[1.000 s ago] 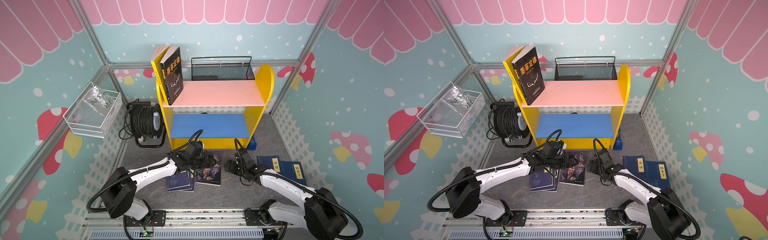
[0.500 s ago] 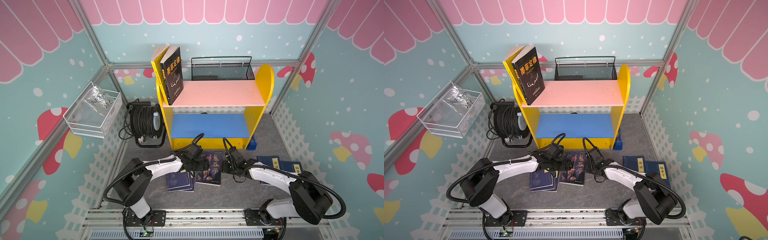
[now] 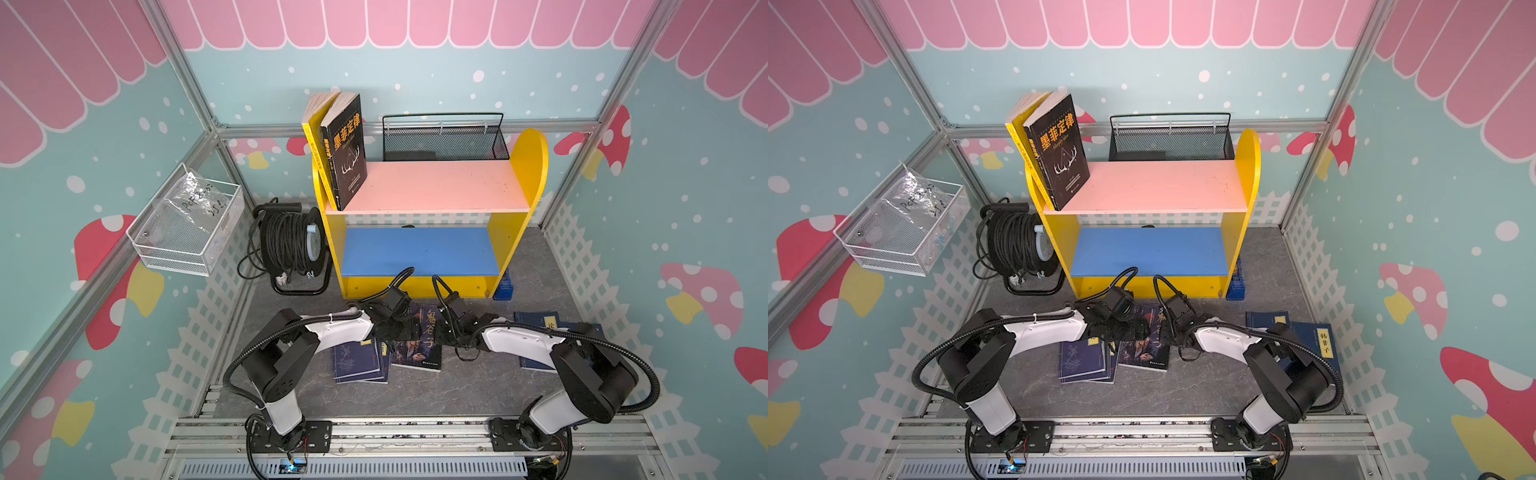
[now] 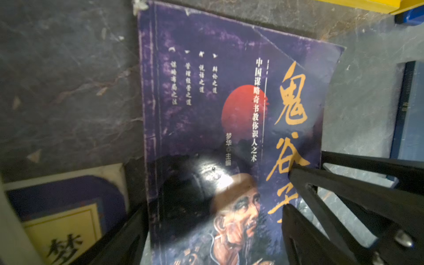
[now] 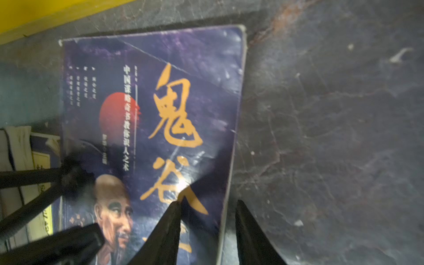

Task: Stacking books/files
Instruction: Pick up the book at the center of the table.

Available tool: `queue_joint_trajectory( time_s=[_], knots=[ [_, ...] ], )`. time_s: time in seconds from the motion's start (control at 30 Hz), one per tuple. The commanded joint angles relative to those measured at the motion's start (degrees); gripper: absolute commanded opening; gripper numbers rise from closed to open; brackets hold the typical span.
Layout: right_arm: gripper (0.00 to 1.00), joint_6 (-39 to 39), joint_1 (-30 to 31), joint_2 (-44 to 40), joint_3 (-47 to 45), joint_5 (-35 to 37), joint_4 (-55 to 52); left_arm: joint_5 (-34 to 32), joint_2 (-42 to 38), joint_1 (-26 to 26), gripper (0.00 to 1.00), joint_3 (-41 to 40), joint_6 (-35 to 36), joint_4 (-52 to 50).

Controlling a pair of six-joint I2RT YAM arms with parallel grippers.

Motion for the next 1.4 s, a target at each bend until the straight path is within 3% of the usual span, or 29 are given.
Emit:
queue_joint_trajectory(
  time_s=[0.0, 0.13, 0.3, 0.5, 0.67, 0.77, 1.17, 1.37],
  knots=[
    [0.36, -0.43, 0.69, 4.65, -1.42, 0.07, -3.5, 3.11, 4.27, -2.25, 0.91, 0.45, -0.09, 0.39],
    [0.28, -0.4, 1.22, 7.43, -2.46, -1.3, -1.88, 7.1, 3.53, -2.64, 0.9, -0.62, -1.52, 4.4],
    [0.26, 1.2, 1.75, 9.0, -5.39, -3.25, 1.58, 12.31, -0.39, -2.03, 0.9, -3.45, -4.88, 11.48],
    [0.25, 1.21, 2.1, 11.18, -7.37, -6.33, 4.99, 18.72, -4.48, -0.97, 0.89, -10.99, -17.72, 34.67],
    [0.24, 0.8, 2.37, 12.4, -8.22, -8.01, 6.5, 18.4, -7.07, -0.71, 0.89, -15.36, -27.47, 51.19],
    [0.24, 0.44, 2.46, 12.62, -8.62, -8.42, 6.86, 16.59, -9.83, -0.45, 0.89, -17.16, -30.43, 56.04],
    [0.23, -0.78, 2.46, 14.67, -7.46, -9.96, 7.73, 10.54, -17.6, 0.08, 0.89, -22.17, -34.04, 60.8],
    [0.23, -1.1, 2.48, 15.0, -6.55, -9.84, 7.3, 8.39, -19.27, 0.61, 0.88, -23.19, -33.03, 51.94]
  ],
)
